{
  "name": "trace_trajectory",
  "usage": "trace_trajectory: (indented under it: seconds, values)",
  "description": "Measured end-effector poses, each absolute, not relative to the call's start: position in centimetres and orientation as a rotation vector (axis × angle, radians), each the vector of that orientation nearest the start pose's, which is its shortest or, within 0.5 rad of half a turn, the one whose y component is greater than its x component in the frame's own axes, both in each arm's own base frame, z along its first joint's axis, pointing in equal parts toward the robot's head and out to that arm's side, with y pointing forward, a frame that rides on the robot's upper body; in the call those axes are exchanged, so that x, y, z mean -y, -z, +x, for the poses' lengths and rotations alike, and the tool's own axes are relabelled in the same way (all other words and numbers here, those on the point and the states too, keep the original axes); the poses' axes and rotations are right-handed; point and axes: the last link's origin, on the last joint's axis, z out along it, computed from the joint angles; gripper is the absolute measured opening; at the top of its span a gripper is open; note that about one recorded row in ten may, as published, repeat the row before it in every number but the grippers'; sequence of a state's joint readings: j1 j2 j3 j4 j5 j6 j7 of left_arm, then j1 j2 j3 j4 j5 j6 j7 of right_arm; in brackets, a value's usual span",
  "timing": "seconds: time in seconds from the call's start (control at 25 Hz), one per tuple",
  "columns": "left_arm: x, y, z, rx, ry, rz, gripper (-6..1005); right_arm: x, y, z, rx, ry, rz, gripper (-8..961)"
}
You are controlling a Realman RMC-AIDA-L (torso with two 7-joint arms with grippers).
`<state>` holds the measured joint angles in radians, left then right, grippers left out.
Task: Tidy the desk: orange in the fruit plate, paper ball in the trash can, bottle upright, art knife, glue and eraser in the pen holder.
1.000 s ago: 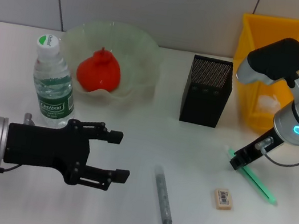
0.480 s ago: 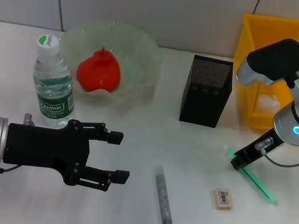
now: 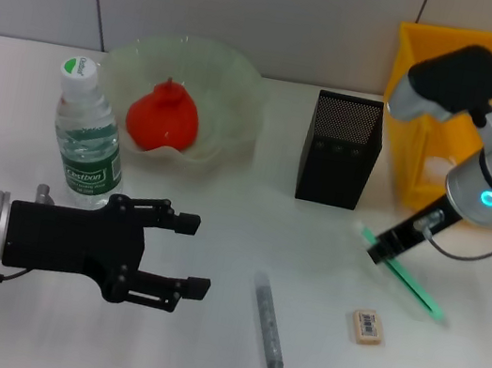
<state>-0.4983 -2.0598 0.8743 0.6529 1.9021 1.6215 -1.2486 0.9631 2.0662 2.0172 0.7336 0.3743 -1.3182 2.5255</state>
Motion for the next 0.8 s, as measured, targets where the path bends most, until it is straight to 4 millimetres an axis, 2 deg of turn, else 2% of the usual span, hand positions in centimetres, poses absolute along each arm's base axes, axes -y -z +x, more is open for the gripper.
trace_trajectory:
  seconds: [0.32, 0.44, 0.52, 0.8]
  values:
    - [-31.2, 1.0, -25.1, 0.362, 0.711, -2.884, 846, -41.4, 1.1, 16.4, -1.011, 0.3, -2.602, 152]
    - [-31.2, 0.9, -24.9, 0.349, 0.715, -2.89, 846, -40.7, -0.1, 15.4, -0.937, 0.1, -2.669, 152]
    - [-31.2, 0.9, -24.9, 0.347, 0.717, -2.891, 846, -40.5, -0.4, 15.2, -0.913, 0.05, -2.68, 151]
    - [-31.2, 0.7, -24.8, 0.335, 0.72, -2.894, 846, -38.1, -2.4, 14.9, -0.708, -0.365, -2.752, 151]
